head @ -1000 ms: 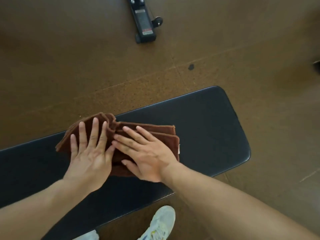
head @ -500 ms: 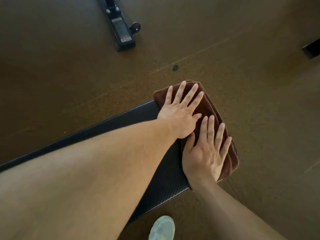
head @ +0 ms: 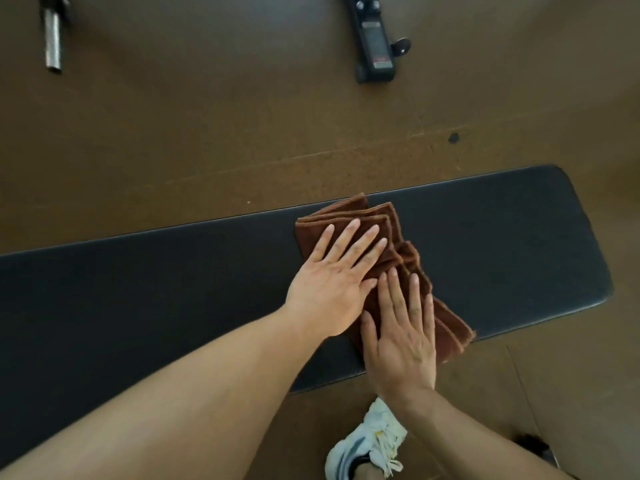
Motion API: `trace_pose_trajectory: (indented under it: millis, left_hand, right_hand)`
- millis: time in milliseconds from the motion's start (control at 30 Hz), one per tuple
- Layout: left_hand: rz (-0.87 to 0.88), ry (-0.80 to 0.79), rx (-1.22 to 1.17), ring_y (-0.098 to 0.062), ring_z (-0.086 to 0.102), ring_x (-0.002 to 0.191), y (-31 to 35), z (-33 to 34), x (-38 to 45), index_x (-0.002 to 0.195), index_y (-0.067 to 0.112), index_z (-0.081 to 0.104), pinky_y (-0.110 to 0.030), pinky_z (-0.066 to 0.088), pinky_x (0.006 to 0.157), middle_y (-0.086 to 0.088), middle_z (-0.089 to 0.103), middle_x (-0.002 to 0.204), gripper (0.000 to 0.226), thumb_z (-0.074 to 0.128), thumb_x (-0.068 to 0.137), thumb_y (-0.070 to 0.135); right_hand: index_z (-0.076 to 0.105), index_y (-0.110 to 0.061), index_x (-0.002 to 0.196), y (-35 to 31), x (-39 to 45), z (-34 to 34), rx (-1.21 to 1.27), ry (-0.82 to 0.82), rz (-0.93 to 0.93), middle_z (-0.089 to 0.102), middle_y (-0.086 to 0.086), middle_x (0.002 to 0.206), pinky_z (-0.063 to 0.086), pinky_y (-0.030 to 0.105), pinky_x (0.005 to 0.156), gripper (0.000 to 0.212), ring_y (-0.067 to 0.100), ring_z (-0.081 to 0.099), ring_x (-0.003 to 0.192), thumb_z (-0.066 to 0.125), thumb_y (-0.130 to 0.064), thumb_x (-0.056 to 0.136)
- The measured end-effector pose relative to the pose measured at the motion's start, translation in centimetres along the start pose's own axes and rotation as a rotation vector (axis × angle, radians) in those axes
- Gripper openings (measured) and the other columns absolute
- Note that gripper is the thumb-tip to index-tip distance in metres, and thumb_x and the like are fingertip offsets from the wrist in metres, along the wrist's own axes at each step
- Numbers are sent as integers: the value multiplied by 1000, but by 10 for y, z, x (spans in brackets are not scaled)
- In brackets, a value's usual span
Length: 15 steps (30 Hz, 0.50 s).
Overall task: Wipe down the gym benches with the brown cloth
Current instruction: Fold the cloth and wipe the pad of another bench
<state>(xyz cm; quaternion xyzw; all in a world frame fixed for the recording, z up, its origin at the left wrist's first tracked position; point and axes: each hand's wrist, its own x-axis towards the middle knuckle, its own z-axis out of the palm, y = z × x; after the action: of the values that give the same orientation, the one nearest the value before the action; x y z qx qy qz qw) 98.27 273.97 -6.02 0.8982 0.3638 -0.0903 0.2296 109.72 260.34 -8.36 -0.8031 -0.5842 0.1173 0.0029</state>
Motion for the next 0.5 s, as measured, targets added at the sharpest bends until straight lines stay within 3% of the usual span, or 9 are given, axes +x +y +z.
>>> trace_pose_trajectory:
  millis: [267,367,500]
  left_hand:
    - [-242,-37,-77,-13,-39,147,-133,1,-186,157,34,-24,-49,-11,126,12,-35,163,61,10,108,50]
    - [-292,-69,-109,-11,-41,146,-152,-2,-211,156,37,-24,-47,-12,126,14,-36,161,62,10,107,53]
    - [-312,-114,-115,-14,-44,144,-159,-12,-203,154,37,-26,-46,-18,124,15,-39,159,65,13,106,55]
  right_hand:
    - [10,-23,169,-178,-54,27,-59,-146,-304,6,-5,177,6,48,129,62,21,0,164,17,-50,113]
    - [17,-23,168,-186,-43,23,-101,-196,-501,14,-4,176,9,47,128,61,20,0,164,18,-50,113]
    - [13,-20,168,-166,-1,8,-162,-292,-801,8,0,176,7,45,130,65,18,-4,163,23,-52,112]
